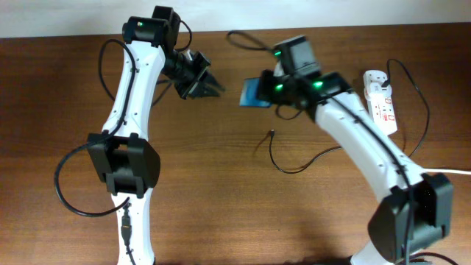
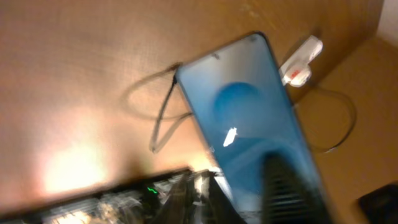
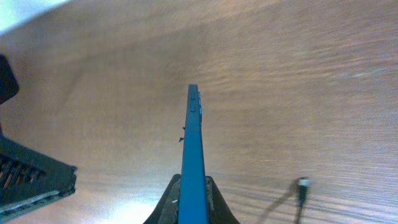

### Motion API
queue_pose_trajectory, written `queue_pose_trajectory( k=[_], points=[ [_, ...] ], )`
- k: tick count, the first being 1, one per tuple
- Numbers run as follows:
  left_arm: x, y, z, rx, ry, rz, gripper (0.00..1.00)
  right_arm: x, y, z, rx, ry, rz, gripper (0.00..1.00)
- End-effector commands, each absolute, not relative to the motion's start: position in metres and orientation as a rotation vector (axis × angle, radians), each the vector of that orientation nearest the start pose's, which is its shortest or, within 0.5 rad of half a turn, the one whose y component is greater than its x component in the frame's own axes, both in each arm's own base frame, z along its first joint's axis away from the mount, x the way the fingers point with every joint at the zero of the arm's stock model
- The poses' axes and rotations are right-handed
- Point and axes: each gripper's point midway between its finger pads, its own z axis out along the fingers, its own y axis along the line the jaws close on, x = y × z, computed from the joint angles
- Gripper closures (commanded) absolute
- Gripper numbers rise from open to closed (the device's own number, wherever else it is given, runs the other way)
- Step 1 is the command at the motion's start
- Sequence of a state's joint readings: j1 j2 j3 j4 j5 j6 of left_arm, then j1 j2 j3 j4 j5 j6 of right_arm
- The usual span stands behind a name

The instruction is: Plug charger to phone and switch on socket

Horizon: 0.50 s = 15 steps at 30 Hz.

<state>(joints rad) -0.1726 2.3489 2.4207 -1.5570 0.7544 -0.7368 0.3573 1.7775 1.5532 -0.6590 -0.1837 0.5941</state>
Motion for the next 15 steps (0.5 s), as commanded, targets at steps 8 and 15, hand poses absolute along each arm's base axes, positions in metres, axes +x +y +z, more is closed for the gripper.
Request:
queue_pose_trajectory(
  k=[8, 15],
  points=[
    [0.446, -0.182, 0.173, 0.002, 2.975, -0.995, 0.08, 0.446, 0.148, 0.261, 0.46, 2.365, 0.904, 0.96],
    [0.451, -0.243, 0.259, 0.313, 2.469, -1.776, 0.01, 0.458, 0.14, 0.29, 0.71, 2.221, 1.034, 0.96]
  ],
)
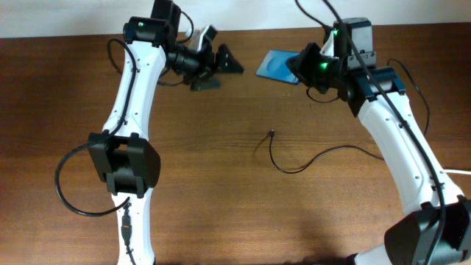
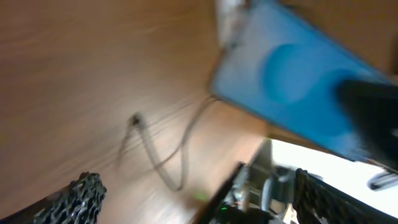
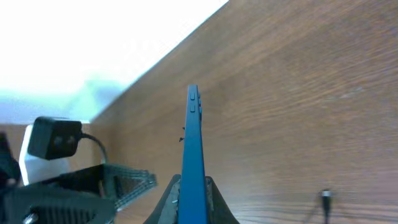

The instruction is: Plug charger to phone and switch on socket

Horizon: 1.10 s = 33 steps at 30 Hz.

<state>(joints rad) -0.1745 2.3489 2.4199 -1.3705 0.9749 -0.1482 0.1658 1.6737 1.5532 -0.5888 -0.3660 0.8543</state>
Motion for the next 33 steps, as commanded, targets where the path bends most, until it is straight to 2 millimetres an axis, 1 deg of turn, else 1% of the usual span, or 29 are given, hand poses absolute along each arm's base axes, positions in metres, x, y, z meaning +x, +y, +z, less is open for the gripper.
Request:
queue_pose_trajectory(
  k=[1, 2, 3, 6, 8, 12, 13, 15, 17, 18, 19, 21, 23, 24, 27, 30, 33],
  points=[
    [0.453, -0.245, 0.263, 0.284, 2.46, -1.815, 0.01, 0.46, 0.143, 0.296, 0.705, 2.197, 1.053, 0.96],
    [0.454, -0.246, 0.266, 0.249, 2.464, -1.839, 0.01, 0.462, 0.146, 0.299, 0.714, 2.181, 1.07, 0.96],
    [0.457, -0.247, 0.268, 0.175, 2.484, -1.87, 0.01, 0.463, 0.153, 0.304, 0.729, 2.159, 1.102, 0.96],
    [0.464, -0.248, 0.271, -0.011, 2.54, -1.92, 0.01, 0.463, 0.184, 0.321, 0.636, 2.105, 1.131, 0.96],
    [0.464, -0.248, 0.272, -0.07, 2.559, -1.936, 0.01, 0.462, 0.194, 0.323, 0.648, 2.088, 1.121, 0.96],
    [0.464, -0.248, 0.272, -0.123, 2.578, -1.95, 0.05, 0.46, 0.208, 0.326, 0.653, 2.069, 1.127, 0.96],
    [0.464, -0.248, 0.273, -0.142, 2.582, -1.962, 0.09, 0.459, 0.215, 0.325, 0.66, 2.068, 1.121, 0.96],
    [0.464, -0.249, 0.276, -0.149, 2.573, -1.993, 0.13, 0.456, 0.224, 0.319, 0.683, 2.08, 1.129, 0.96],
    [0.466, -0.249, 0.277, -0.164, 2.573, -1.997, 0.15, 0.453, 0.233, 0.312, 0.705, 2.099, 1.138, 0.96],
    [0.467, -0.249, 0.277, -0.2, 2.583, -1.999, 0.17, 0.451, 0.238, 0.307, 0.725, 2.115, 1.145, 0.96],
    [0.47, -0.25, 0.278, -0.222, 2.58, -1.995, 0.21, 0.45, 0.24, 0.306, 0.739, 2.119, 1.152, 0.96],
    [0.478, -0.25, 0.279, -0.281, 2.577, -1.984, 0.25, 0.448, 0.243, 0.305, 0.753, 2.123, 1.162, 0.96],
    [0.492, -0.25, 0.279, -0.382, 2.569, -1.95, 0.32, 0.448, 0.243, 0.303, 0.773, 2.125, 1.168, 0.96],
    [0.498, -0.25, 0.283, -0.409, 2.548, -1.958, 0.38, 0.448, 0.243, 0.301, 0.777, 2.133, 1.163, 0.96],
    [0.514, -0.252, 0.297, -0.448, 2.478, -1.98, 0.46, 0.445, 0.246, 0.285, 0.813, 2.184, 1.143, 0.96],
    [0.528, -0.254, 0.313, -0.445, 2.395, -1.999, 0.49, 0.44, 0.258, 0.276, 0.797, 2.226, 1.148, 0.96],
    [0.538, -0.254, 0.324, -0.401, 2.328, -1.983, 0.5, 0.437, 0.26, 0.272, 0.803, 2.243, 1.147, 0.96]
  ],
)
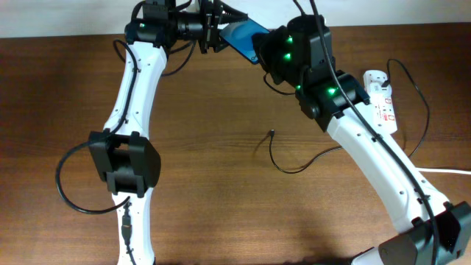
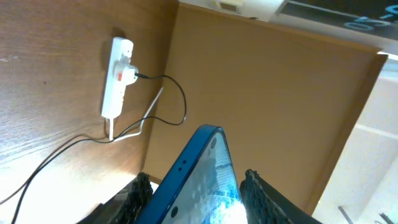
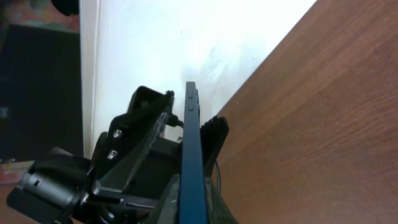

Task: Plug charger to phone and switch on socket
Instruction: 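Raise the phone upright with the left gripper, release with right gripper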

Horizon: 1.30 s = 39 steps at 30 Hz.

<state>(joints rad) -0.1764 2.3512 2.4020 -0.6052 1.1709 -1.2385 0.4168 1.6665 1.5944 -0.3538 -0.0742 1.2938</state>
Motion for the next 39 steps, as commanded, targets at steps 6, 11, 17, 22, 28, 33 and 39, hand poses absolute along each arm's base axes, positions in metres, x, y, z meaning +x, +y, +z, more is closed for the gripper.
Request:
queue_pose_trajectory(
  k=[6, 11, 17, 22, 28, 33, 39],
  points=[
    [0.546, -0.259, 0.354, -0.353, 2.213, -2.053, 0.53, 0.438, 0.26, 0.272, 0.819, 2.239, 1.149, 0.96],
    [0.543, -0.273, 0.385, -0.267, 2.112, -2.125, 0.66, 0.44, 0.261, 0.264, 0.849, 2.249, 1.143, 0.96],
    [0.554, -0.272, 0.397, -0.372, 2.045, -2.148, 0.72, 0.443, 0.265, 0.267, 0.839, 2.23, 1.164, 0.96],
    [0.547, -0.287, 0.429, -0.261, 1.904, -2.193, 0.69, 0.452, 0.274, 0.267, 0.869, 2.198, 1.227, 0.96],
    [0.538, -0.3, 0.429, -0.227, 1.924, -2.211, 0.7, 0.458, 0.277, 0.276, 0.842, 2.157, 1.263, 0.96],
    [0.524, -0.316, 0.427, -0.17, 1.963, -2.237, 0.75, 0.461, 0.278, 0.282, 0.826, 2.13, 1.282, 0.96],
    [0.504, -0.325, 0.423, -0.049, 2.045, -2.272, 0.81, 0.462, 0.279, 0.284, 0.814, 2.125, 1.283, 0.96]
  ],
)
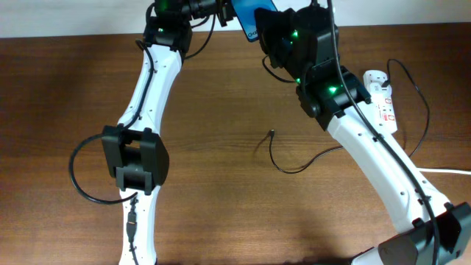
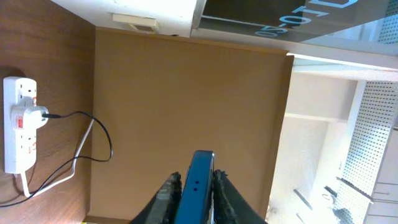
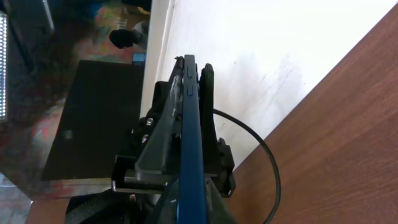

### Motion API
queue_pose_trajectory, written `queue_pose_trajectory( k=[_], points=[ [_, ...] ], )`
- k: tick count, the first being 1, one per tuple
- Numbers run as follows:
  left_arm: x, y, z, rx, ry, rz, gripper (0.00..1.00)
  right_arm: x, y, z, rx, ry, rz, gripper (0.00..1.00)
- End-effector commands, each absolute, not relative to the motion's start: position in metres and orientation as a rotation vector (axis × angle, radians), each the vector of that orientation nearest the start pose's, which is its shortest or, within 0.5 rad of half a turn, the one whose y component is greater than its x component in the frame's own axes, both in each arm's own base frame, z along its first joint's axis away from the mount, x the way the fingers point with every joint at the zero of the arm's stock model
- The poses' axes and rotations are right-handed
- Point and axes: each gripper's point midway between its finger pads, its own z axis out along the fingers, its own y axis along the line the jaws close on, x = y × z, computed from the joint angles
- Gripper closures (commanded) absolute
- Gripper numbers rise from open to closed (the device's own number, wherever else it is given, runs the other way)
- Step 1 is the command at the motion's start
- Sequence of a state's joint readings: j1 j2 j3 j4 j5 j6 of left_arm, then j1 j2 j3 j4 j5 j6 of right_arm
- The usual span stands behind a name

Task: Plug charger to phone and switch on socket
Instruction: 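Raise the phone upright with the left gripper, release with right gripper, then move the right gripper down over the black cable's USB-C plug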

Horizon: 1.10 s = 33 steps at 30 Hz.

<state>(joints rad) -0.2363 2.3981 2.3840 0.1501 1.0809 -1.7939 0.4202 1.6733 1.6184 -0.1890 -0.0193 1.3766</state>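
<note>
The blue phone is held in the air at the back edge of the table, with both grippers on it. My left gripper is shut on one end; its fingers press both faces of the phone. From the other end my right gripper is shut on the phone, which stands edge-on in that view. The charger cable's plug tip lies loose on the table's middle. The white power strip lies at the right, with a plug in it.
The black cable curls across the wooden table from the plug tip toward the right. Another cable runs from the power strip off the right edge. A white wall rises behind the table.
My left gripper, whose fingers stood open around the phone's end, is now shut on it. Phone and both grippers sit a little further toward the back edge.
My right gripper held the phone edge-up over the table's middle, with the left gripper open beside it. Then the phone was further back and right, the left gripper facing it. Later the phone's end lay between the open left fingers; now both grippers grip it.
</note>
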Motion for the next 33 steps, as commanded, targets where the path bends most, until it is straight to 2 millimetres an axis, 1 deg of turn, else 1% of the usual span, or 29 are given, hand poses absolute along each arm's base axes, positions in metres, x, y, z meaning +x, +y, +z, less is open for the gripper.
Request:
queue_pose_trajectory(
  k=[1, 2, 3, 4, 5, 8, 9, 10, 11, 13, 14, 15, 16, 18, 19, 20, 22, 23, 24, 25, 26, 27, 28, 30, 31, 33],
  points=[
    [0.502, -0.325, 0.422, -0.037, 2.054, -2.275, 0.83, 0.462, 0.279, 0.284, 0.814, 2.124, 1.283, 0.96],
    [0.502, -0.325, 0.422, -0.034, 2.056, -2.276, 0.89, 0.462, 0.279, 0.284, 0.814, 2.124, 1.283, 0.96],
    [0.502, -0.325, 0.422, -0.036, 2.054, -2.275, 0.98, 0.462, 0.279, 0.284, 0.814, 2.125, 1.283, 0.96],
    [0.503, -0.325, 0.422, -0.044, 2.049, -2.274, 1.0, 0.462, 0.279, 0.284, 0.814, 2.125, 1.283, 0.96],
    [0.504, -0.325, 0.423, -0.05, 2.044, -2.272, 1.0, 0.462, 0.279, 0.284, 0.815, 2.125, 1.283, 0.95],
    [0.507, -0.325, 0.423, -0.068, 2.033, -2.268, 1.0, 0.463, 0.277, 0.284, 0.818, 2.121, 1.277, 0.79],
    [0.509, -0.321, 0.423, -0.079, 2.027, -2.263, 1.0, 0.463, 0.276, 0.283, 0.817, 2.12, 1.273, 0.75],
    [0.512, -0.318, 0.424, -0.09, 2.02, -2.258, 1.0, 0.464, 0.275, 0.283, 0.796, 2.118, 1.254, 0.67],
    [0.513, -0.317, 0.424, -0.092, 2.018, -2.256, 1.0, 0.465, 0.273, 0.282, 0.8, 2.118, 1.239, 0.65],
    [0.513, -0.316, 0.423, -0.076, 2.011, -2.245, 1.0, 0.465, 0.272, 0.282, 0.793, 2.119, 1.23, 0.65],
    [0.514, -0.316, 0.423, -0.077, 2.013, -2.242, 1.0, 0.466, 0.271, 0.282, 0.793, 2.117, 1.228, 0.64],
    [0.516, -0.315, 0.423, -0.074, 2.003, -2.231, 1.0, 0.466, 0.269, 0.281, 0.793, 2.119, 1.223, 0.55],
    [0.518, -0.312, 0.423, -0.068, 1.991, -2.215, 1.0, 0.467, 0.266, 0.279, 0.804, 2.125, 1.213, 0.52],
    [0.524, -0.302, 0.423, -0.062, 1.969, -2.186, 1.0, 0.471, 0.255, 0.278, 0.794, 2.123, 1.189, 0.48],
    [0.526, -0.299, 0.423, -0.043, 1.956, -2.165, 1.0, 0.473, 0.251, 0.279, 0.783, 2.12, 1.181, 0.39],
    [0.53, -0.293, 0.421, -0.03, 1.947, -2.139, 1.0, 0.476, 0.243, 0.283, 0.74, 2.119, 1.173, 0.34],
    [0.539, -0.282, 0.404, -0.041, 1.987, -2.071, 1.0, 0.477, 0.227, 0.295, 0.589, 2.12, 1.163, 0.3],
    [0.541, -0.275, 0.391, -0.032, 2.022, -2.026, 1.0, 0.476, 0.218, 0.303, 0.486, 2.116, 1.162, 0.28],
    [0.542, -0.266, 0.375, 0.009, 2.061, -1.969, 1.0, 0.473, 0.207, 0.311, 0.384, 2.117, 1.17, 0.27],
    [0.541, -0.26, 0.364, 0.058, 2.085, -1.927, 1.0, 0.47, 0.2, 0.314, 0.344, 2.123, 1.177, 0.27],
    [0.535, -0.25, 0.347, 0.149, 2.111, -1.872, 1.0, 0.464, 0.18, 0.315, 0.276, 2.144, 1.188, 0.27],
    [0.533, -0.245, 0.337, 0.185, 2.127, -1.843, 1.0, 0.462, 0.171, 0.313, 0.262, 2.158, 1.191, 0.27],
    [0.528, -0.236, 0.32, 0.194, 2.173, -1.808, 1.0, 0.456, 0.155, 0.308, 0.255, 2.192, 1.2, 0.27],
    [0.516, -0.223, 0.297, 0.191, 2.253, -1.77, 1.0, 0.445, 0.134, 0.29, 0.258, 2.272, 1.184, 0.27],
    [0.512, -0.222, 0.292, 0.201, 2.271, -1.766, 1.0, 0.437, 0.13, 0.278, 0.229, 2.327, 1.143, 0.27],
    [0.505, -0.222, 0.289, 0.259, 2.262, -1.767, 1.0, 0.422, 0.123, 0.255, 0.187, 2.432, 1.047, 0.27]
  ],
)
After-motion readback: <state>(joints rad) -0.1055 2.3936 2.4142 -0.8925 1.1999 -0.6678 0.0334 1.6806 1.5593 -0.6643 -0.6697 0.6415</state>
